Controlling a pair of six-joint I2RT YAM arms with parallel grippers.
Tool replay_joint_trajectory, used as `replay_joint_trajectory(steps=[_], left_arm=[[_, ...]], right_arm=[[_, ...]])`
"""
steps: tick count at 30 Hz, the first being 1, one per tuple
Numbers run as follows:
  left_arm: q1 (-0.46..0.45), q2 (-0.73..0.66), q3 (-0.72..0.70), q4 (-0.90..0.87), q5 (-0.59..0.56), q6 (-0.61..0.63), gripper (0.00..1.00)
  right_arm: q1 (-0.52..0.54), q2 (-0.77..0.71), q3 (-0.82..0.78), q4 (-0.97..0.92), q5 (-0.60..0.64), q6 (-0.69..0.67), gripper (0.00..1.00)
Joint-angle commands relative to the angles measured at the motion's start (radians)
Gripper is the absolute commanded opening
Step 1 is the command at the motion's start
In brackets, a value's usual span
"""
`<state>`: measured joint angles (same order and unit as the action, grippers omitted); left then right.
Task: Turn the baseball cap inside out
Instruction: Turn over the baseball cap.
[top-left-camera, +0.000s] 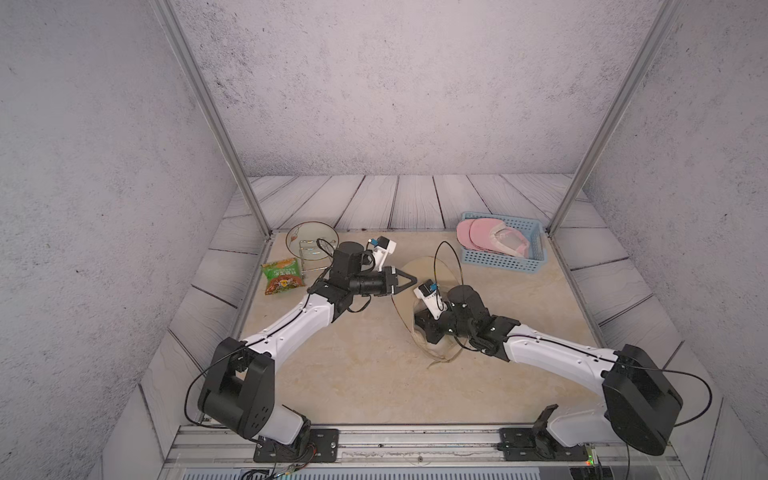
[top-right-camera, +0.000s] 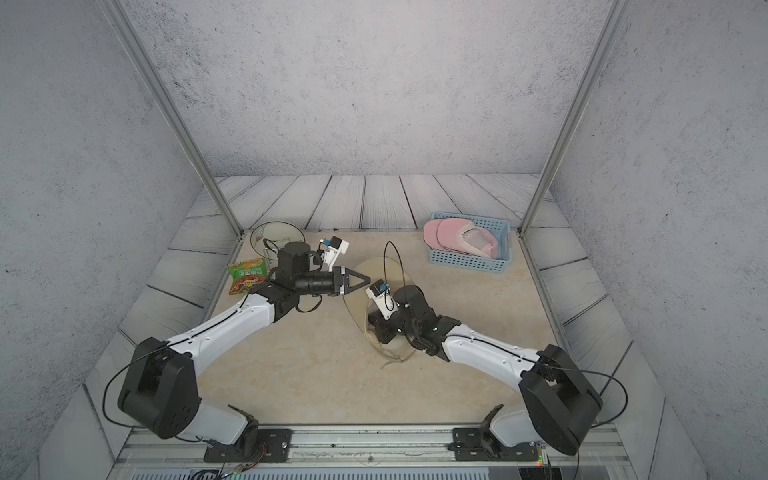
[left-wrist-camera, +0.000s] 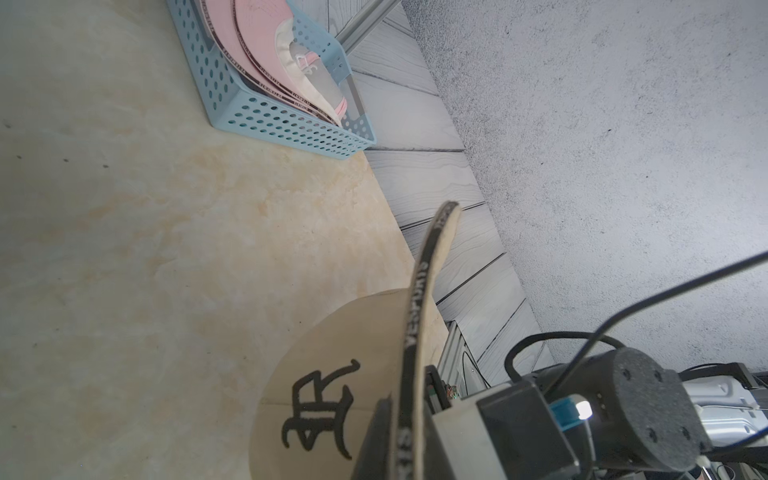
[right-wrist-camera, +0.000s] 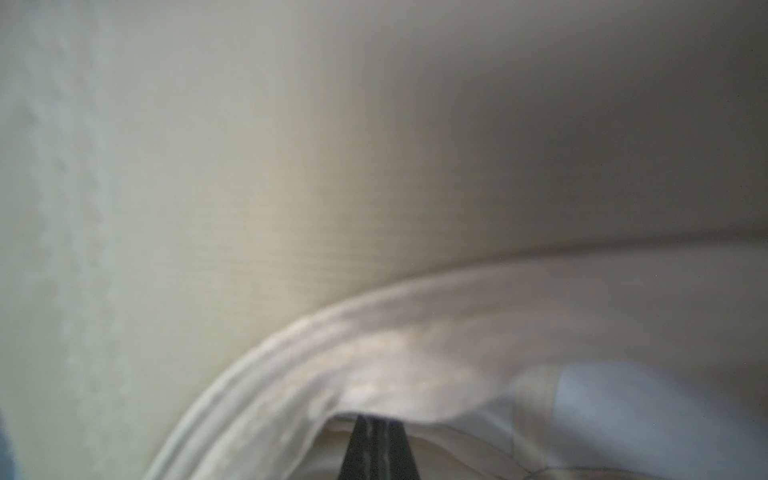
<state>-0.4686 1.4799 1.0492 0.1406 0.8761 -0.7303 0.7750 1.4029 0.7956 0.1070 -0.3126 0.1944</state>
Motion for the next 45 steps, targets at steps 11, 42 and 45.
replay_joint_trajectory(steps=[11,42,45], left_arm=[[0.031,-0.035,0.094,0.049,0.042,0.022,0.0],[0.003,-0.06,0.158,-0.298,-0.213,0.352,0.0],[-0.006,-0.057,0.165,-0.314,-0.223,0.372,0.0]], right_arm=[[0.001,0.079,-0.012,-0.244,0.213,0.02,0.02],[-0.001,-0.291,-0.028,-0.048,0.346,0.081,0.52],[0.0,-0.332,-0.054,-0.016,0.426,0.087,0.52]])
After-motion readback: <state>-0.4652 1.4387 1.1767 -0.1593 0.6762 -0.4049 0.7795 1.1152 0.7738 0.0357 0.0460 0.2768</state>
